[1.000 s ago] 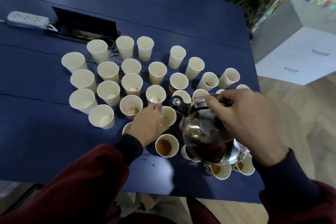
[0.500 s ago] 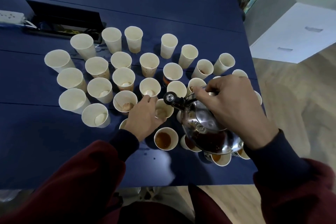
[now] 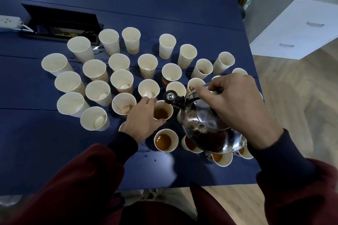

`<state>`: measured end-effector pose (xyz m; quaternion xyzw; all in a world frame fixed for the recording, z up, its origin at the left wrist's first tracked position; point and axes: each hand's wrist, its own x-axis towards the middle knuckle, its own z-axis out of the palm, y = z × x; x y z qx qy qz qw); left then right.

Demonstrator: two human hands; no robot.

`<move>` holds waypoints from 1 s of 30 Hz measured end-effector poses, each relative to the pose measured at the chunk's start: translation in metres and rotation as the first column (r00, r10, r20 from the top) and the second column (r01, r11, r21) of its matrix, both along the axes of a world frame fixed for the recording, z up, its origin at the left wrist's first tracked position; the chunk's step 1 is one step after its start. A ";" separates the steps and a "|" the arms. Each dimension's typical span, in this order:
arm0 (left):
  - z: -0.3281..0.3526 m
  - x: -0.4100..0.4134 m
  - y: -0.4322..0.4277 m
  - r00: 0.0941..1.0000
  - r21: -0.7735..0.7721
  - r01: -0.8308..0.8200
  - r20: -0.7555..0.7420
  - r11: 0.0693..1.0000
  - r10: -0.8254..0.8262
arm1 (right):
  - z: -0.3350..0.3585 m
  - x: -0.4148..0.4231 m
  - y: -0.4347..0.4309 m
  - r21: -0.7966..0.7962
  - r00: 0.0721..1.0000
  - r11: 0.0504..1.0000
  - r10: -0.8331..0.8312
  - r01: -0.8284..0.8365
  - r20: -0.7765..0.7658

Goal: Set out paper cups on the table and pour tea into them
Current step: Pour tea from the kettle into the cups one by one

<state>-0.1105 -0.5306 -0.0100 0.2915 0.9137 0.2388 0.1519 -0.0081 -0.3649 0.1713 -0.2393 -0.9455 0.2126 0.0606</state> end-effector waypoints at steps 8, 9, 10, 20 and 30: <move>0.031 0.006 -0.006 0.994 0.212 -0.084 -0.053 0.974 0.097 | 0.011 0.004 0.007 -0.184 0.989 0.977 -0.127 0.112 -0.073; 0.044 0.006 -0.006 0.987 0.305 -0.119 -0.064 0.945 0.145 | 0.012 0.003 0.007 -0.237 0.984 0.963 -0.155 0.130 -0.091; 0.058 0.006 -0.005 0.979 0.395 -0.144 -0.076 0.907 0.188 | 0.012 0.003 0.007 -0.284 0.978 0.947 -0.183 0.147 -0.103; 0.190 0.009 0.024 0.923 0.643 -0.135 0.358 0.754 -0.141 | 0.033 -0.031 -0.040 -0.686 0.899 0.723 -0.351 0.082 -0.263; 0.196 -0.040 -0.001 0.873 0.609 -0.308 0.486 0.731 -0.037 | 0.033 -0.064 -0.060 -0.659 0.979 0.747 -0.056 -0.088 -0.194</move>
